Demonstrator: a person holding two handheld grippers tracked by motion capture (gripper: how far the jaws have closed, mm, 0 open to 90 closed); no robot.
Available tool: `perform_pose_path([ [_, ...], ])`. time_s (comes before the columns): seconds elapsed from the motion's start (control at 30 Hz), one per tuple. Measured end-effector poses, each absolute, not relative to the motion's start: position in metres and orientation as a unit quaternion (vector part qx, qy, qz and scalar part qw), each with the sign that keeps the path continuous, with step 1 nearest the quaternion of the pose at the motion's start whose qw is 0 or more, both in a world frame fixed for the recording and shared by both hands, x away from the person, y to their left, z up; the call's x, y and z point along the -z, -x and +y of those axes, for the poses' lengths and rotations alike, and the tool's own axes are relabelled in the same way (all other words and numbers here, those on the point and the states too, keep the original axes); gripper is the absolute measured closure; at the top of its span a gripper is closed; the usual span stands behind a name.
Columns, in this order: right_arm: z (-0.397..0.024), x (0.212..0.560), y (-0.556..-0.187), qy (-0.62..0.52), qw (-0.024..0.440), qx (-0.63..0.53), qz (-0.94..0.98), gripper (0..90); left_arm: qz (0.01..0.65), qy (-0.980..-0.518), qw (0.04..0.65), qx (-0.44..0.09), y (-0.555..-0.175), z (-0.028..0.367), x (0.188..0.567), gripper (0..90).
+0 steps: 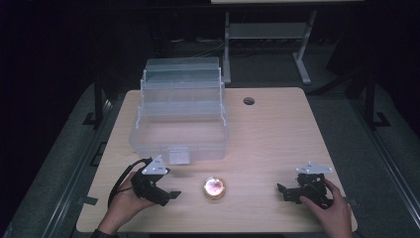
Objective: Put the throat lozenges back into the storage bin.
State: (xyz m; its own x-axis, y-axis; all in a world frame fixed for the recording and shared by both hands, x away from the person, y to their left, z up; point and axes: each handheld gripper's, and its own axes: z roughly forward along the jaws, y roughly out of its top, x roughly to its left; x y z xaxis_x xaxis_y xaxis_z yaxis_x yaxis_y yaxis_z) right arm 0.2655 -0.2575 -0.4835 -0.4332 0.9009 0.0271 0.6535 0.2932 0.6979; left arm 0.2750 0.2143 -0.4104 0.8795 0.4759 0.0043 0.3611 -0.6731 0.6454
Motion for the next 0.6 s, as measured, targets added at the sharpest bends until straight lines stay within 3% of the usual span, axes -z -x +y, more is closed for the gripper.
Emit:
perform_pose_path([
  [0.6, -0.257, 0.483, -0.266, -0.497, 0.190, -0.326, 0.781, 0.0, 0.195, -0.920, 0.333, -0.074, -0.285, 0.185, 0.391, 14.3],
])
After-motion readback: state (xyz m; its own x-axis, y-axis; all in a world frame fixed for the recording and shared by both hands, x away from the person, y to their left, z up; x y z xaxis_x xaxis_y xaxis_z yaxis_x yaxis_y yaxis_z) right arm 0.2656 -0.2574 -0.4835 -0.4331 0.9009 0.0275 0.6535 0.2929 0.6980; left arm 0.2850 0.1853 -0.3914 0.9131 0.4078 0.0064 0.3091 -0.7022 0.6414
